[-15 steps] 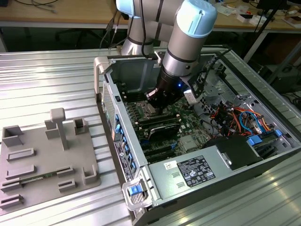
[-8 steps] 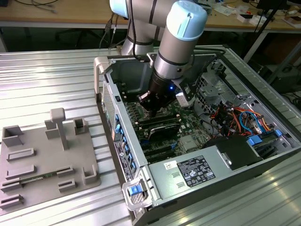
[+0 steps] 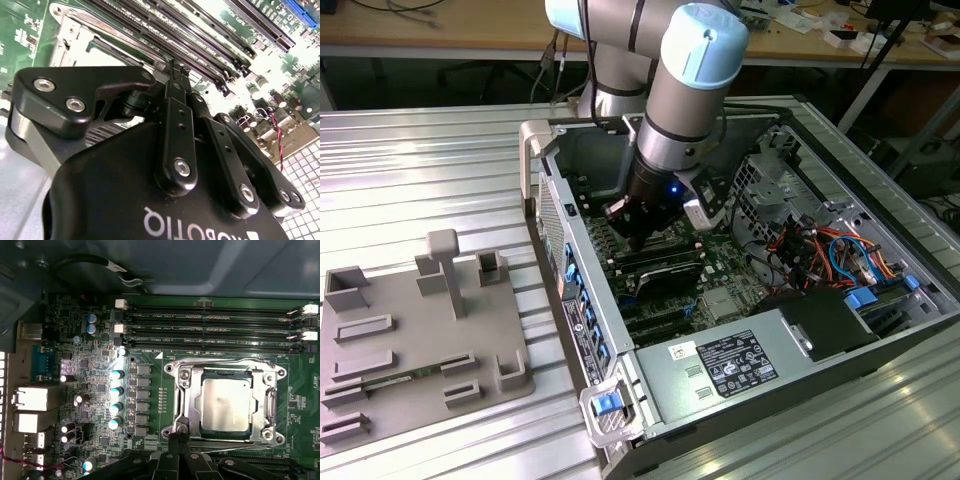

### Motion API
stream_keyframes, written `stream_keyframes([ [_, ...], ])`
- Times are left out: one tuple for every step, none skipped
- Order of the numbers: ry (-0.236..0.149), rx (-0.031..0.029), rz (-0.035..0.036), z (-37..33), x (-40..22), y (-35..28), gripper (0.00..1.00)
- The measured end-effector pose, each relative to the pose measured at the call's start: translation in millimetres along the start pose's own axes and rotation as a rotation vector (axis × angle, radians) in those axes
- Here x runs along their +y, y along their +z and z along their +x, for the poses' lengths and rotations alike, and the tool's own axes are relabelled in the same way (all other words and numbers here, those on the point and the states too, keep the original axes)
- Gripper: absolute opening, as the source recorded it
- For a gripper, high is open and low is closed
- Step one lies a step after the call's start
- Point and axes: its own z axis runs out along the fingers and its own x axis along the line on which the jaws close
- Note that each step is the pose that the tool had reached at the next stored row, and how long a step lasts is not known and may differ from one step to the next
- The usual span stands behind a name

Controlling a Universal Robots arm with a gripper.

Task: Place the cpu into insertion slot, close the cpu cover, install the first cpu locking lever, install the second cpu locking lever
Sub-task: 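Install the second cpu locking lever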

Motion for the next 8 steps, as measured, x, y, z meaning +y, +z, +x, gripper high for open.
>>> stream_keyframes([
  [0.000,-0.0001,-0.0007,1.4,0.1,0.4,0.11],
  [0.000,-0.0001,-0.0013,2.6,0.1,0.6,0.11],
  [0.000,0.0001,-0.0017,3.1,0.1,0.7,0.11],
  [0.000,0.0001,-0.0022,3.3,0.1,0.8,0.11],
  [-0.001,0.0000,-0.0027,3.4,0.1,0.9,0.11],
  [-0.002,-0.0001,-0.0032,3.5,0.1,1.0,0.11],
  [-0.002,-0.0001,-0.0043,3.6,0.1,1.2,0.11],
  [-0.002,-0.0001,-0.0055,3.6,0.1,1.3,0.11],
])
